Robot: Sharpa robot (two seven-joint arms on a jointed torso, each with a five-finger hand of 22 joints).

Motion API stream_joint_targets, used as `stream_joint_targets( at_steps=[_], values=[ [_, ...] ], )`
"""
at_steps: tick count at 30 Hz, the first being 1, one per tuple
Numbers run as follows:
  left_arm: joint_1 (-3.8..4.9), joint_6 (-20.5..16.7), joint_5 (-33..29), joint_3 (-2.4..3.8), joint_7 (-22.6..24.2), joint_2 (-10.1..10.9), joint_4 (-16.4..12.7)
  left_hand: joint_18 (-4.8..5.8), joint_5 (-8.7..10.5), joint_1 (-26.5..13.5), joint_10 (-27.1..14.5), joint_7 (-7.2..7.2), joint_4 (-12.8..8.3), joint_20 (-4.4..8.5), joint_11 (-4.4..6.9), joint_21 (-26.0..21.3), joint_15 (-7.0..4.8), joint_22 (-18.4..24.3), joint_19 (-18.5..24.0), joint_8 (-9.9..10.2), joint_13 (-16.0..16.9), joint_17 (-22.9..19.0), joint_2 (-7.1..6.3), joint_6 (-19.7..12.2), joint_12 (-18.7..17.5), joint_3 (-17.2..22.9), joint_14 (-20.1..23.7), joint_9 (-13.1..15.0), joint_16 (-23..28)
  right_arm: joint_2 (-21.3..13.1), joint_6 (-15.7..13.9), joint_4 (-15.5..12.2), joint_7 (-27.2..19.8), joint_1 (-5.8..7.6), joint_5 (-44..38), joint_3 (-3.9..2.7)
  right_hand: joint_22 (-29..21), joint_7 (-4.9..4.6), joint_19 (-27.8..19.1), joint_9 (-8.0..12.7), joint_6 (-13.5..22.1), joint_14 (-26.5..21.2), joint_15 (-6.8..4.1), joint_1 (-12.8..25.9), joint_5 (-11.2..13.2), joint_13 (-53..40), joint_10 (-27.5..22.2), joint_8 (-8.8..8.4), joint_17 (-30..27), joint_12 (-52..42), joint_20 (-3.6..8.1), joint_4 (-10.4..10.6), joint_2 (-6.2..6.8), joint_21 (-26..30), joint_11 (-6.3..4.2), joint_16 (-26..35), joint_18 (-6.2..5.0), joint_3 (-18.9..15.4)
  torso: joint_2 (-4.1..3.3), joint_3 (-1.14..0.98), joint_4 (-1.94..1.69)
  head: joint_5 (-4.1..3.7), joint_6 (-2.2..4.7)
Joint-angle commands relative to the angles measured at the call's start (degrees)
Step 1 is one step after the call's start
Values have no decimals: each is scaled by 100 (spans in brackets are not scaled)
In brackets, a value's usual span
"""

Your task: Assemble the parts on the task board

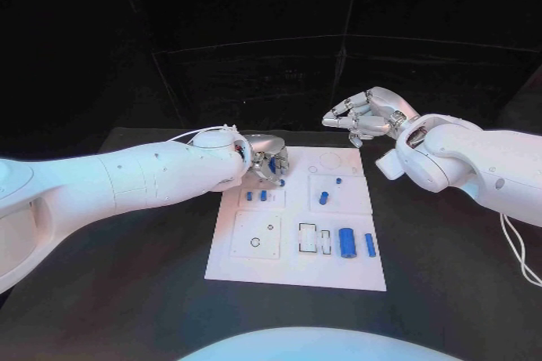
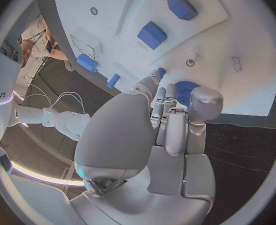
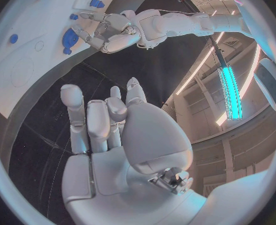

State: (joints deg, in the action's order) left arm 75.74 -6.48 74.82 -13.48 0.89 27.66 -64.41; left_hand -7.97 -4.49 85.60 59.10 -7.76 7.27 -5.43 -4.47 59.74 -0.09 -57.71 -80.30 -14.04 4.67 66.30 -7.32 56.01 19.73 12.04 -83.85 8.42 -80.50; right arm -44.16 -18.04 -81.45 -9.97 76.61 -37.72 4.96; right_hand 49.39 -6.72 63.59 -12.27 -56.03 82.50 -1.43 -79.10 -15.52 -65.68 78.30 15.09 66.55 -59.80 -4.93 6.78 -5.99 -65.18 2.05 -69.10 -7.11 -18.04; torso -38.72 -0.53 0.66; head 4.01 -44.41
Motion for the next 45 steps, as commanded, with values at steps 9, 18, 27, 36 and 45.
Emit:
stream_joint_targets(
  at_steps=[9, 18, 27, 36, 45],
  values=[
    [-29, 232, 99, 5, 1, -119, 83, 130, 2, 48, 221, 29, -61, 33, 34, 173, -55, -182, -97, 64, -74, 16, 67, 181, -136, 199, -143, -52, -47, 12, -18, -5, -32, 13, -1, -4, 1, 3, -46, -8, 27, -31, -23, -21, -37, 4, -39, 20, 1, 19, 0, -27, -19, 31, -11, 21, -111, -13, 1, 3, -4, -32, -25],
    [-42, 355, 138, 7, -82, -150, 111, 147, 20, 33, 241, 15, -76, 34, 25, 246, -51, -263, -117, 98, -90, 0, 50, 187, -197, 247, -147, -76, -46, 15, -9, -7, -31, 14, -1, -4, 1, 3, -46, -8, 27, -31, -23, -21, -37, 4, -39, 20, 1, 19, 0, -27, -19, 31, -11, 21, -111, -13, -2, 6, -2, -20, -48],
    [-47, 400, 170, 7, -137, -184, 159, 156, 21, -1, 304, 11, -70, 32, 26, 284, -52, -311, -124, 118, -91, -8, 91, 237, -249, 331, -151, -96, -49, 15, 3, -11, -36, 14, -1, -4, -1, 2, -48, -9, 32, -29, -23, -31, -40, 2, -38, 20, 4, 19, 0, -35, -27, 34, -10, 19, -112, -11, 2, -1, -5, -18, -45],
    [-65, 448, 175, 7, -146, -259, 234, 158, 19, 8, 353, 16, -94, 35, 35, 305, -56, -341, -124, 136, -90, -13, 124, 278, -296, 429, -153, -114, -52, 25, 12, -10, -44, 14, -1, -4, -1, 2, -48, -9, 32, -29, -23, -31, -40, 2, -38, 20, 4, 19, 0, -35, -27, 34, -10, 19, -112, -11, 0, 2, 4, -19, -45],
    [-91, 510, 178, 8, -152, -290, 294, 169, 20, 73, 524, 27, -199, 49, 66, 375, -82, -429, -136, 148, -72, -9, 180, 396, -342, 652, -159, -135, -65, 26, 11, -12, -44, 14, -1, -4, 1, 2, -47, -9, 33, -29, -23, -31, -41, 0, -37, 21, 5, 18, 0, -35, -32, 33, -10, 18, -111, -10, 3, 2, -5, -32, -53]
  ],
)
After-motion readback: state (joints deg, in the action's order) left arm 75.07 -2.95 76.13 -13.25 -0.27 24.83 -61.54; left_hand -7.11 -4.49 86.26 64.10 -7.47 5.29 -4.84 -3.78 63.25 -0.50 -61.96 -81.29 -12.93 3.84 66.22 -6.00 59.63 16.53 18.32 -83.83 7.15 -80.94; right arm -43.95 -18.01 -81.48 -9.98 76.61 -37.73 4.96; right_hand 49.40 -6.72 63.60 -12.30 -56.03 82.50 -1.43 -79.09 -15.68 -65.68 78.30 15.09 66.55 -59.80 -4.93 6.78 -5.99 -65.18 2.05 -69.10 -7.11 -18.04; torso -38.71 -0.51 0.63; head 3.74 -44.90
